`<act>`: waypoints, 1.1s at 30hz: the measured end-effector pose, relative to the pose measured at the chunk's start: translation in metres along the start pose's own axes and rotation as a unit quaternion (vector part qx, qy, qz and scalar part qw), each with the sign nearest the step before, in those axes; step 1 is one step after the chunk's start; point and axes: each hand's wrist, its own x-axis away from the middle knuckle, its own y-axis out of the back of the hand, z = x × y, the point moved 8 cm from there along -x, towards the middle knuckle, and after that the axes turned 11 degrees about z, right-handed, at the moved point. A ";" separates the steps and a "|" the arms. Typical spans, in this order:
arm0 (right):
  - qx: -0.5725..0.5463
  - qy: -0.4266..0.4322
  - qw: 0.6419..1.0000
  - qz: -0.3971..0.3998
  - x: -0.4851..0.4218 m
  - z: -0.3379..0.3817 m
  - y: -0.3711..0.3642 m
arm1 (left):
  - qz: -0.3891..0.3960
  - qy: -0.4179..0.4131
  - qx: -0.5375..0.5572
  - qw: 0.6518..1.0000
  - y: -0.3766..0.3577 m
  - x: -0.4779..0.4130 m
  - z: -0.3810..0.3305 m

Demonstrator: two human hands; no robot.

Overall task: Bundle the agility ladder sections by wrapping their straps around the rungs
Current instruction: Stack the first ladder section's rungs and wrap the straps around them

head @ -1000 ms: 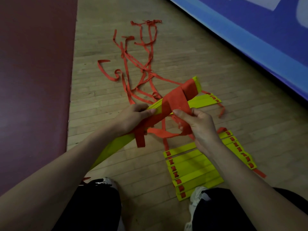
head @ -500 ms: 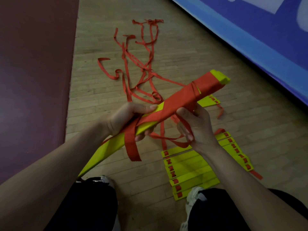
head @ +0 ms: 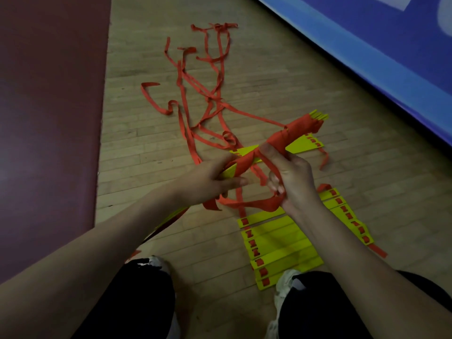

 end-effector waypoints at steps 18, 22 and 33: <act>0.047 -0.036 0.998 0.017 -0.003 -0.008 0.000 | -0.110 0.022 -0.148 0.983 0.021 -0.002 0.007; 0.031 -0.001 0.999 -0.012 0.003 -0.003 0.000 | -0.100 0.022 -0.001 0.995 0.023 -0.001 0.003; -0.025 0.006 0.999 0.028 0.000 0.005 -0.005 | -0.012 -0.023 0.314 0.949 0.025 0.007 -0.011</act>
